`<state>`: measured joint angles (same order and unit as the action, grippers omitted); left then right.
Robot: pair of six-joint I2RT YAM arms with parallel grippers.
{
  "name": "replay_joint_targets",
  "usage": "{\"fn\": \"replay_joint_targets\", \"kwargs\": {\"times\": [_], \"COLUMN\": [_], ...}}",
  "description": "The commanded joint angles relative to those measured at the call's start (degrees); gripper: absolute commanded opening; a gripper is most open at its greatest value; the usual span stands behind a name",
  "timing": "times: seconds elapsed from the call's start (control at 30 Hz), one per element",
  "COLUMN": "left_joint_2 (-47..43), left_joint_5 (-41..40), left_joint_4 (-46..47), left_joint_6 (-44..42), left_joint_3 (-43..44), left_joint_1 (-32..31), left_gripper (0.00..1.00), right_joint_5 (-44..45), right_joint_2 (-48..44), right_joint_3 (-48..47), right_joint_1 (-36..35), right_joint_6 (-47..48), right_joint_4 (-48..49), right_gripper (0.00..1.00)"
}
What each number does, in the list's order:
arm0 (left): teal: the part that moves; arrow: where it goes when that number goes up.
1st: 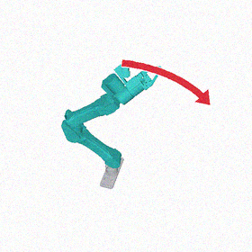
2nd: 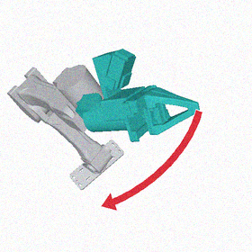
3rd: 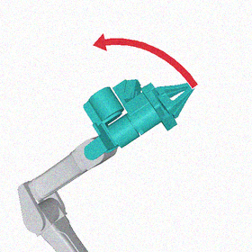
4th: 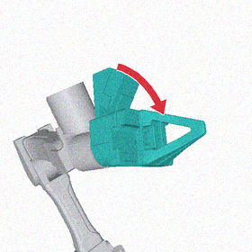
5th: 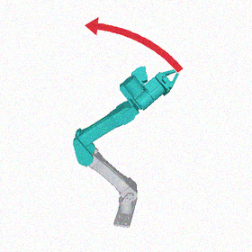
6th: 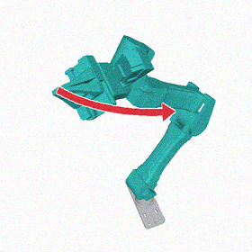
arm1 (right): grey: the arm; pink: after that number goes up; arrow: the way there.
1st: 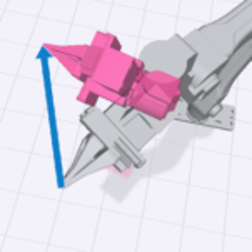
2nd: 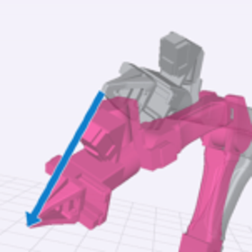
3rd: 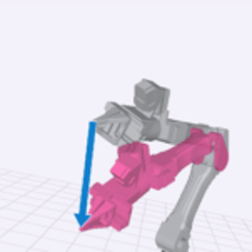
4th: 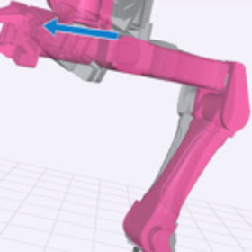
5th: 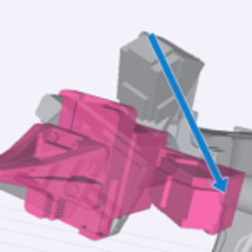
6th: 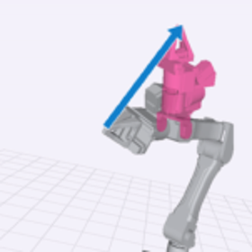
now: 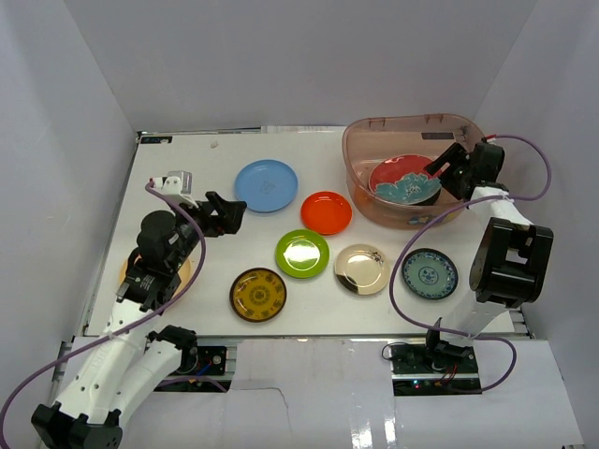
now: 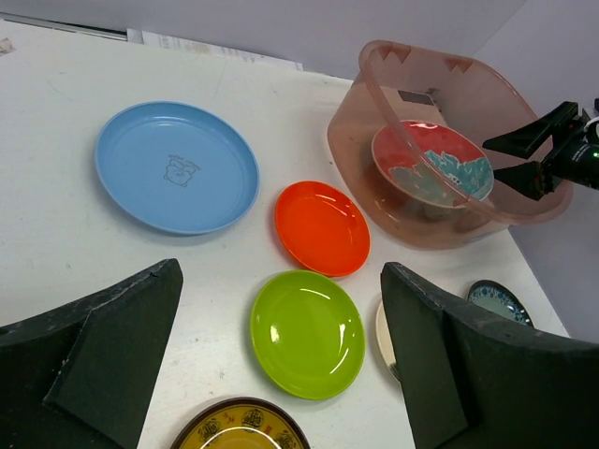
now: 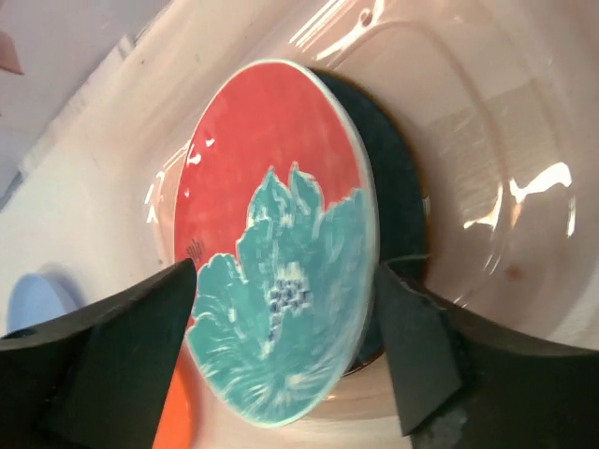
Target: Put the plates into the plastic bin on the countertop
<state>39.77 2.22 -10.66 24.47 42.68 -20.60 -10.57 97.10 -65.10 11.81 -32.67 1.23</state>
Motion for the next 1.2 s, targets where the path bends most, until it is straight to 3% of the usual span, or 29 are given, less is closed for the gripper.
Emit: {"fn": "replay_joint_targets", "kwargs": {"times": [0.0, 0.03, 0.1, 0.3, 0.4, 0.43, 0.6, 0.73, 0.83, 1.0, 1.07, 1.17], "left_joint_2": [0.13, 0.31, 0.48, 0.49, 0.49, 0.4, -1.26, -2.85, -3.9, -4.79, -4.96, -5.14], "left_joint_5": [0.94, 1.03, 0.95, 0.16, -0.46, -0.9, -4.5, -9.06, -10.56, -12.59, -12.68, -12.24], "left_joint_4": [1.16, 1.16, 1.16, 1.08, 1.25, 1.42, 1.34, 0.2, -0.5, -1.12, -1.21, -1.47], "left_joint_6": [-0.21, -0.12, -0.21, -0.3, 0.58, 1.02, 4.01, 4.53, 4.71, 4.62, 4.54, 4.54], "left_joint_3": [-0.58, -0.4, -0.49, -0.31, 0.21, 0.82, 4.6, 8.56, 10.93, 13.48, 13.57, 13.57], "left_joint_1": [-0.32, -0.23, -0.32, -0.23, -0.14, -0.14, -0.14, -0.14, -0.14, -0.23, -0.23, -0.23], "left_gripper": [0.98, 0.98, 0.98, 0.98, 0.98, 0.98, 0.98, 0.98, 0.98, 0.98, 0.98, 0.98], "right_joint_5": [4.06, 5.72, 7.05, 10.3, 9.08, 8.81, 7.58, 7.67, 6.89, 8.72, 10.12, 12.94], "right_joint_2": [-2.17, -2.26, -2.53, -7.7, -13.15, -14.29, -10.19, 5.33, 14.83, 27.86, 34.28, 41.4], "right_joint_3": [-4.15, -4.68, -6.17, -5.13, -0.22, 0.76, 5.51, -6.3, -15.89, -33.3, -43.2, -50.72], "right_joint_1": [-0.39, -0.56, -1.0, -4.69, -14.59, -22.11, -44.56, -61.16, -67.68, -74.47, -77.11, -79.22], "right_joint_6": [3.65, 4.44, 6.64, 8.93, 9.9, 9.99, 3.15, 1.46, 1.99, 7.6, 11.2, 13.15], "right_joint_4": [0.35, -0.96, -2.97, -3.79, 2.01, 2.89, 15.18, 15.91, 14.76, 6.35, -0.4, -7.1], "right_gripper": [0.84, 0.93, 0.98, 0.98, 0.89, 0.86, 0.63, 0.56, 0.57, 0.81, 0.85, 0.9]}}
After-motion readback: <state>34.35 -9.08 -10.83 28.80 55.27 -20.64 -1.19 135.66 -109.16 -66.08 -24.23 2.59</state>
